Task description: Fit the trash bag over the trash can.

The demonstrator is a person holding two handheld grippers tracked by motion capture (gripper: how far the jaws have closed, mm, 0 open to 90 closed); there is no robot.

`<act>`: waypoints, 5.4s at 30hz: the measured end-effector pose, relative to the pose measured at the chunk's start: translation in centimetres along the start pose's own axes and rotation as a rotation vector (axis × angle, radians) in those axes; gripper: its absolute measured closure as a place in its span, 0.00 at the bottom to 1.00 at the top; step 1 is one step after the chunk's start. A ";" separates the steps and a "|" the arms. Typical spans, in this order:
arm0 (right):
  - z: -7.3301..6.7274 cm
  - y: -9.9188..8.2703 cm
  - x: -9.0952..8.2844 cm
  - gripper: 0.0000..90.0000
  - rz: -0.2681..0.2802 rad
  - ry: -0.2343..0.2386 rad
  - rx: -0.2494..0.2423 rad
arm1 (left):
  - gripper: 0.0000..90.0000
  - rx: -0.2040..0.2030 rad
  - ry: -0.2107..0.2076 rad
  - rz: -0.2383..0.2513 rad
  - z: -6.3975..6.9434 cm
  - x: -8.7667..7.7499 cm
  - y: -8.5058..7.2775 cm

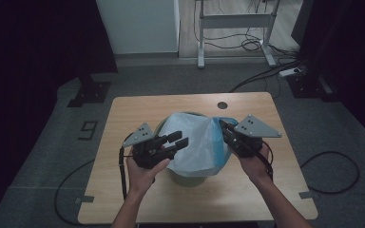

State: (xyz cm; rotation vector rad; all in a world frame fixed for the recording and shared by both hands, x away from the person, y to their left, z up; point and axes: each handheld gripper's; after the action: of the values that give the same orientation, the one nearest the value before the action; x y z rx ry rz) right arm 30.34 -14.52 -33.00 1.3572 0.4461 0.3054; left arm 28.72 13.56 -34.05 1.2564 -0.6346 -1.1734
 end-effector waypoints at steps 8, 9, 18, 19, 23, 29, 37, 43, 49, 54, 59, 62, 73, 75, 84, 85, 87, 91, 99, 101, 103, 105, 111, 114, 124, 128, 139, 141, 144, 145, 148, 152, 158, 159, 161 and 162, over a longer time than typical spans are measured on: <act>-0.4 0.1 -0.1 0.99 0.004 0.001 0.002 | 0.33 0.017 -0.002 -0.055 2.0 1.3 -0.3; -0.5 0.1 -0.2 0.99 0.005 0.004 0.007 | 0.33 0.027 0.006 -0.091 2.3 2.2 -0.4; -1.3 -0.1 -0.5 0.99 0.021 0.034 -0.002 | 0.94 0.074 0.017 -0.101 1.7 3.7 -0.5; -1.3 -0.1 -0.5 0.99 0.021 0.034 -0.002 | 0.98 0.074 0.017 -0.101 1.7 3.7 -0.5; -0.9 -0.6 -0.8 0.99 0.019 0.030 0.011 | 1.00 0.045 0.034 0.045 0.7 2.3 -0.3; -0.1 -1.4 -1.0 0.99 0.008 0.017 0.031 | 1.00 0.020 0.076 0.139 -0.5 0.9 0.0; 1.4 -1.4 -0.2 0.99 -0.008 -0.027 0.033 | 1.00 -0.024 0.153 0.222 -3.5 -1.1 1.5; 2.5 -0.1 1.5 0.99 0.001 -0.054 0.024 | 1.00 -0.019 0.183 0.243 -4.9 -2.0 3.0; 3.4 1.8 2.7 0.99 0.039 -0.083 0.035 | 1.00 -0.015 0.201 0.279 -5.8 -3.4 4.5; 3.6 2.9 1.6 0.99 0.086 -0.074 0.044 | 1.00 -0.009 0.179 0.299 -5.1 -4.5 4.1; 2.7 2.3 0.1 0.99 0.083 -0.048 0.030 | 1.00 -0.018 0.144 0.289 -3.9 -5.4 2.2; 2.1 1.2 -1.1 0.99 0.078 -0.008 0.050 | 1.00 -0.020 0.136 0.266 -3.2 -5.9 0.4; 0.0 -4.2 -3.1 0.99 0.008 0.101 0.131 | 1.00 -0.091 0.103 0.203 -2.9 -6.6 -5.4; -0.4 -5.3 -4.0 0.99 0.011 0.132 0.157 | 1.00 -0.106 0.067 0.209 -2.7 -7.0 -6.5; -2.1 -8.8 -6.0 0.99 -0.017 0.177 0.172 | 1.00 -0.136 0.040 0.183 -1.8 -7.5 -9.4; -2.1 -9.1 -5.9 0.99 -0.022 0.176 0.168 | 1.00 -0.145 0.043 0.164 -1.9 -7.4 -9.7; -2.2 -9.4 -5.9 0.99 -0.027 0.174 0.164 | 1.00 -0.147 0.046 0.159 -1.9 -7.4 -9.9; -2.8 -10.2 -5.7 0.99 -0.048 0.174 0.133 | 1.00 -0.157 0.053 0.135 -2.1 -7.2 -10.5; -3.2 -11.4 -4.6 0.99 -0.111 0.159 0.110 | 0.93 -0.168 0.072 0.091 -2.5 -6.5 -11.4; -3.2 -11.2 -4.5 0.99 -0.109 0.153 0.101 | 0.77 -0.163 0.080 0.093 -2.3 -6.6 -11.3; -3.2 -11.1 -4.5 0.99 -0.106 0.149 0.094 | 0.67 -0.141 0.084 0.101 -1.8 -7.0 -10.8; -3.1 -10.6 -4.6 0.99 -0.104 0.140 0.078 | 0.55 -0.094 0.110 0.110 -0.8 -7.7 -9.7; -3.0 -10.1 -4.7 0.99 -0.099 0.134 0.065 | 0.37 -0.045 0.101 0.110 0.7 -8.6 -8.0; -3.0 -9.9 -4.7 0.99 -0.100 0.130 0.063 | 0.29 -0.025 0.088 0.098 1.4 -8.7 -7.2; -2.9 -9.3 -4.6 0.99 -0.106 0.133 0.050 | 0.18 0.034 0.048 0.069 3.1 -7.8 -5.6; -3.0 -9.3 -4.5 0.99 -0.110 0.135 0.048 | 0.15 0.064 0.040 0.004 3.2 -5.9 -4.4; -3.0 -9.3 -4.6 0.99 -0.117 0.136 0.046 | 0.66 0.140 0.156 -0.097 2.3 -2.3 -3.1; -3.0 -9.4 -4.6 0.99 -0.120 0.138 0.044 | 0.84 0.096 0.144 -0.063 1.6 -2.2 -2.9; -3.2 -9.7 -4.8 0.99 -0.128 0.143 0.039 | 0.92 0.046 0.167 0.000 0.5 -2.3 -2.8; -3.3 -10.0 -4.8 0.99 -0.136 0.147 0.036 | 0.94 0.019 0.175 0.028 -0.1 -2.4 -2.8; -3.4 -10.4 -5.1 0.93 -0.137 0.162 0.034 | 0.96 -0.009 0.187 0.047 -0.7 -2.6 -3.1; -3.6 -9.7 -6.4 0.70 -0.083 0.166 0.064 | 0.97 -0.030 0.180 0.058 -1.0 -2.7 -3.5; -4.0 -6.8 -8.1 0.57 -0.007 0.166 0.072 | 0.97 -0.037 0.186 0.072 -1.0 -2.7 -3.7; -4.0 -6.8 -8.1 0.57 -0.007 0.166 0.072 | 0.97 -0.037 0.186 0.072 -1.0 -2.7 -3.7; -4.5 -5.6 -7.6 0.55 -0.006 0.173 0.061 | 0.97 -0.037 0.190 0.076 -1.1 -2.6 -3.7; -4.6 -5.3 -7.3 0.55 -0.009 0.172 0.063 | 0.97 -0.036 0.192 0.078 -1.1 -2.6 -3.7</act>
State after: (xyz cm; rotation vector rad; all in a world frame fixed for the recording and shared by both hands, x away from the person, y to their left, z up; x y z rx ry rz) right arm 21.49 -14.91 -37.89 1.3956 0.6092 0.4055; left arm 27.61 16.71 -37.27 1.2848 -0.5131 -0.9822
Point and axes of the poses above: each handheld gripper's, and its own axes: x roughly forward along the jaws, y roughly out of its top, z roughly to its right, and after that the axes turned 11 degrees about -y, right-handed
